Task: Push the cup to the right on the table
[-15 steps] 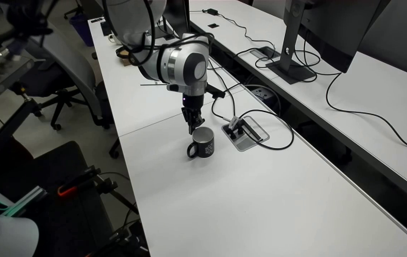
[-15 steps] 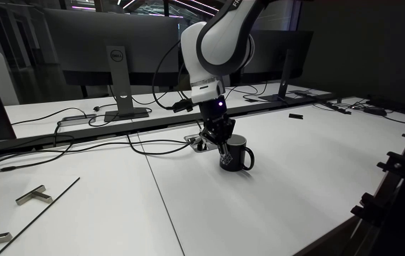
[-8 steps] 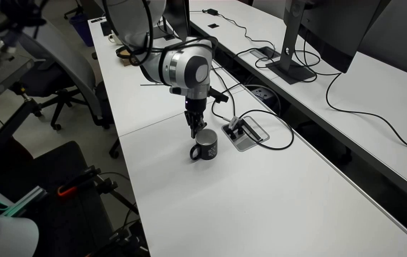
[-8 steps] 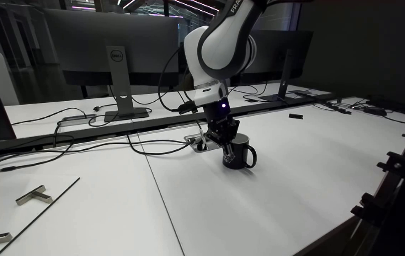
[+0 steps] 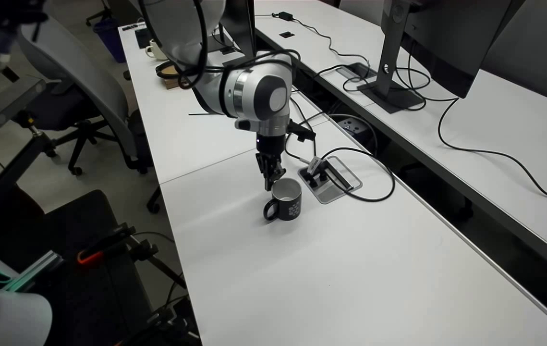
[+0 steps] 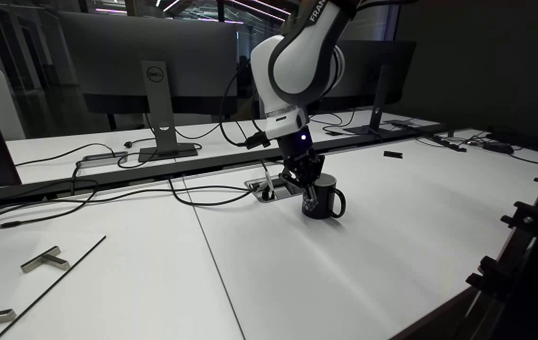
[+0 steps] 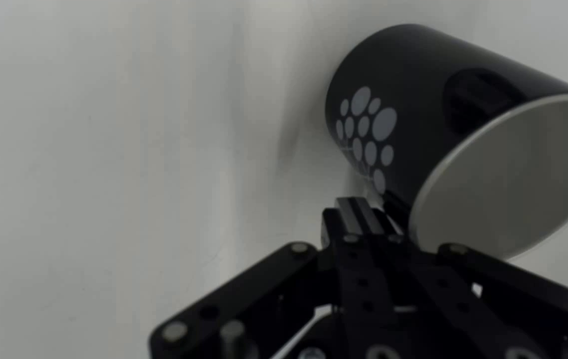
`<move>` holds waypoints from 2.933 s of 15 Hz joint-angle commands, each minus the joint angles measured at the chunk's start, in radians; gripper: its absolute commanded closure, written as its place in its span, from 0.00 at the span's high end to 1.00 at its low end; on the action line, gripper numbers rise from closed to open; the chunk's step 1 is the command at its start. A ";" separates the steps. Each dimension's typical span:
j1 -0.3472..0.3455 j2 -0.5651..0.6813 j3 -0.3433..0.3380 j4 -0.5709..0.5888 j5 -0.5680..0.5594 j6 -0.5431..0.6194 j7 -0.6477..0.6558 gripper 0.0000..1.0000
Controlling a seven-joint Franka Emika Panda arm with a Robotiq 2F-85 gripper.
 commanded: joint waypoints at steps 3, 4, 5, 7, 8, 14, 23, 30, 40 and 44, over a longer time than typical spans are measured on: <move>0.014 -0.035 -0.041 -0.023 0.016 -0.028 0.020 0.00; 0.014 -0.035 -0.045 -0.024 0.014 -0.029 0.024 0.00; 0.013 -0.036 -0.049 -0.024 0.013 -0.029 0.026 0.00; 0.014 -0.036 -0.056 -0.023 0.010 -0.032 0.029 0.00; 0.015 -0.035 -0.059 -0.022 0.009 -0.034 0.030 0.00; 0.021 -0.043 -0.075 0.001 -0.003 -0.064 0.023 0.00; 0.030 -0.063 -0.079 0.036 -0.006 -0.128 0.014 0.00; 0.094 -0.198 -0.094 -0.085 -0.059 -0.057 0.138 0.00; 0.113 -0.303 -0.063 -0.142 -0.052 -0.012 0.297 0.02; 0.112 -0.298 -0.062 -0.142 -0.052 -0.012 0.297 0.26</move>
